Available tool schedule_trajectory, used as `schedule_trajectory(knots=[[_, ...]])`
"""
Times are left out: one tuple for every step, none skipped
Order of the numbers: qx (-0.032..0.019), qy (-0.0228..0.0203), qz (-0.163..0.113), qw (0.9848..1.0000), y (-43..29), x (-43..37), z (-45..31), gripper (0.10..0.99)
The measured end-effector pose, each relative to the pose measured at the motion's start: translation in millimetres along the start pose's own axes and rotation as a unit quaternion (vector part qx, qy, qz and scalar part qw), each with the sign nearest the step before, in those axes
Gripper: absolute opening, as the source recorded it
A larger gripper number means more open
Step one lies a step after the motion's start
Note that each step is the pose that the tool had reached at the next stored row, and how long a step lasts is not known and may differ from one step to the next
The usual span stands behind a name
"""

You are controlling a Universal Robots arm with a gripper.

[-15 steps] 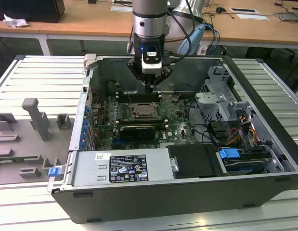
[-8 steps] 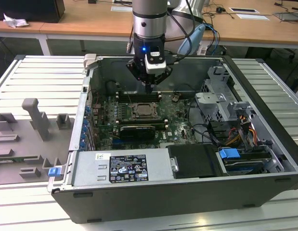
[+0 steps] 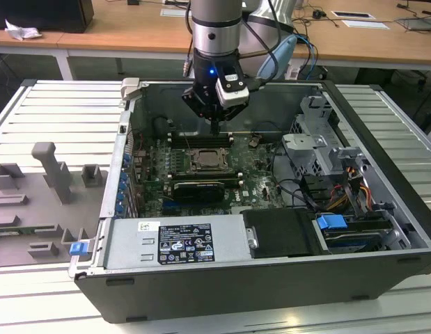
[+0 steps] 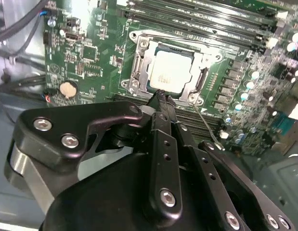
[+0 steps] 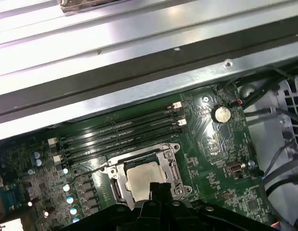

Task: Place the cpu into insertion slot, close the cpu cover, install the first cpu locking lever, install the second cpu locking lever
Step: 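Install the first cpu locking lever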

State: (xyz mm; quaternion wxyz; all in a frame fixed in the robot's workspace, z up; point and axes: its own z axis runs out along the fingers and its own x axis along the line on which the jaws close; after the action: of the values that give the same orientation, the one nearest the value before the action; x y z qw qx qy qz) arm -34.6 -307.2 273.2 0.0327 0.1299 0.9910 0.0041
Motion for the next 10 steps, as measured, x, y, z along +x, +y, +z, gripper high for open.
schedule_trajectory(knots=[[-0.0006,0.0001,-0.009,1.0000,0.0,0.0,0.0,0.106],[-0.0014,0.0004,-0.022,0.9998,0.0,0.0,0.0,0.106],[-0.0018,0.0005,-0.029,0.9996,0.0,0.0,0.0,0.106],[-0.0024,0.0007,-0.038,0.9993,0.0,0.0,0.1,0.106],[-0.0032,0.0009,-0.049,0.9988,0.0,0.0,0.1,0.106],[-0.0041,0.0011,-0.064,0.9979,0.0,0.0,0.1,0.106],[-0.0047,0.0012,-0.074,0.9972,0.0,0.0,0.1,0.106],[-0.0052,0.0014,-0.082,0.9966,0.0,0.0,0.2,0.106],[-0.0059,0.0015,-0.093,0.9957,0.0,0.0,0.2,0.106],[-0.0064,0.0017,-0.101,0.9949,0.0,0.0,0.2,0.106]])
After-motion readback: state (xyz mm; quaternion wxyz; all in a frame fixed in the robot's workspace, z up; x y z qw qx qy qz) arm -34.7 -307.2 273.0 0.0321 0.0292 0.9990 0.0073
